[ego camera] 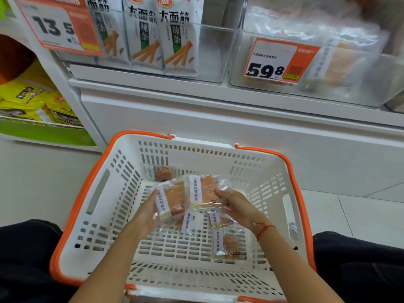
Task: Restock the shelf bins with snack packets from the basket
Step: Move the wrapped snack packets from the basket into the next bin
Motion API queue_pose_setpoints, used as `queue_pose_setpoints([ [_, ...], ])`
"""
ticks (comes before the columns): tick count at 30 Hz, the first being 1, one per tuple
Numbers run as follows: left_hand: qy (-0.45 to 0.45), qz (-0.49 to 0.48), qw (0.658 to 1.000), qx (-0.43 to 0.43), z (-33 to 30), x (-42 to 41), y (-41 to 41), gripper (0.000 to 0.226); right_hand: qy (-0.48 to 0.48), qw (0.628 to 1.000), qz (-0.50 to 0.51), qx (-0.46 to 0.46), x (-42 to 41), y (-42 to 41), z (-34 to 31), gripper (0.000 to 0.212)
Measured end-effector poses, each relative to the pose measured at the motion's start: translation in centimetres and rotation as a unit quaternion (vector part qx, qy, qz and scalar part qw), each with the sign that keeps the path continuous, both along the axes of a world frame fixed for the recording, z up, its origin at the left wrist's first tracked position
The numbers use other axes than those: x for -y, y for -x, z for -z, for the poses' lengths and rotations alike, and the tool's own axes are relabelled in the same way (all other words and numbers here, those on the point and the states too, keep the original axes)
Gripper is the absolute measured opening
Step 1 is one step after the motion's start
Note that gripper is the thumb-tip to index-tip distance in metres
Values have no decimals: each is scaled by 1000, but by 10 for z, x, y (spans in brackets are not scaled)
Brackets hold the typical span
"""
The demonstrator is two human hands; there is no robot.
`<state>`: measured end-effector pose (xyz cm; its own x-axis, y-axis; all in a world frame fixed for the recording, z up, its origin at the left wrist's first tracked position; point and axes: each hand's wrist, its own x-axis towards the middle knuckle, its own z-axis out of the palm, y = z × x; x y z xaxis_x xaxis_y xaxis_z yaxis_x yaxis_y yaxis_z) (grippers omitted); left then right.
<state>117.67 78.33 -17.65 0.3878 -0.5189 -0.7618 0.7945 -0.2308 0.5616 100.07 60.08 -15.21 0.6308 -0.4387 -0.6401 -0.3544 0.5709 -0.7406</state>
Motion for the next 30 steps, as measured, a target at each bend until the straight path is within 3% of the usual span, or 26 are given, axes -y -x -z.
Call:
queue_pose_setpoints([
  [3, -19, 29, 999, 27, -8, 16, 19, 41, 104, 993, -34, -32, -11, -15, -4, 13],
  [7, -48, 52, 997, 29, -7, 29, 29, 48, 214, 974, -4, -77, -25, -27, 3, 9],
  [9, -59, 68, 995, 36, -7, 31, 30, 52, 269, 960, -22, -74, -30, -28, 10, 18],
  [14, -33, 81, 995, 47, -8, 34, 28, 65, 196, 979, -42, -44, -37, -27, 20, 17],
  [16, -21, 106, 992, 58, -7, 34, 27, 61, 210, 977, -28, -25, -39, -27, 21, 18],
  [20, 20, 169, 978, 125, -9, 32, 26, 34, 207, 978, 15, -30, -36, -33, 18, 59],
  [22, 36, 190, 965, 178, -21, 37, 22, 34, 196, 979, 1, -47, -24, -36, 3, 72],
  [26, 49, 191, 927, 318, -63, 55, 16, 48, 238, 965, -100, -44, 19, -40, -52, 54],
  [30, 70, 176, 922, 338, -118, 81, 25, 32, 279, 943, -180, -26, 58, -36, -131, 29],
])
